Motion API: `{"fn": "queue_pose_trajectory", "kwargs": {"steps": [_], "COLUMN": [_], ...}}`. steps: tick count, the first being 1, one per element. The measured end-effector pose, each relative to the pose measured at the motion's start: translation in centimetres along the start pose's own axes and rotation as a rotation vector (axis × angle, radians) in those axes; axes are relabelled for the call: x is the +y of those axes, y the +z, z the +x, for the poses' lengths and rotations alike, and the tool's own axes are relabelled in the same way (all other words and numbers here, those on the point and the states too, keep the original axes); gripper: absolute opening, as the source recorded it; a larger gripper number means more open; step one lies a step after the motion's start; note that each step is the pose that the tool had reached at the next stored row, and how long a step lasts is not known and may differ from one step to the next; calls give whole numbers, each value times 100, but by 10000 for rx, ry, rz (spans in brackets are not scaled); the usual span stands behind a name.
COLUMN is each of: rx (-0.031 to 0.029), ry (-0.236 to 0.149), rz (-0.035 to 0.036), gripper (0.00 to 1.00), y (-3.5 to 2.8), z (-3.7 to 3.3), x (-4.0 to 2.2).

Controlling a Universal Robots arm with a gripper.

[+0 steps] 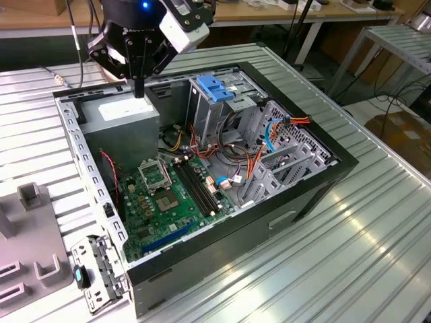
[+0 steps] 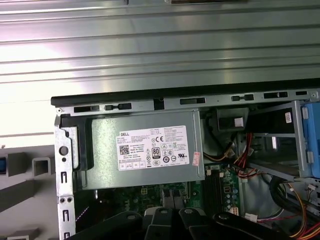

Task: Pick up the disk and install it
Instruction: 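Reach for the disk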

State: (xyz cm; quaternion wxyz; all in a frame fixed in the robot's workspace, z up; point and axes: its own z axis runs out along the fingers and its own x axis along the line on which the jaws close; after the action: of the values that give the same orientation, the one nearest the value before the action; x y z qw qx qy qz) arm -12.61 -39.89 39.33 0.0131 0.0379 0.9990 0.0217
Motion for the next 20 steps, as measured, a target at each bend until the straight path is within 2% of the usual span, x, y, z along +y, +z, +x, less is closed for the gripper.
{"fn": "queue_pose_trajectory", "kwargs": {"steps": [20], "rx": [0], "ry": [0], "rz": [0], "gripper": [11], "y": [-2], "z": [55], "x": [-4]}}
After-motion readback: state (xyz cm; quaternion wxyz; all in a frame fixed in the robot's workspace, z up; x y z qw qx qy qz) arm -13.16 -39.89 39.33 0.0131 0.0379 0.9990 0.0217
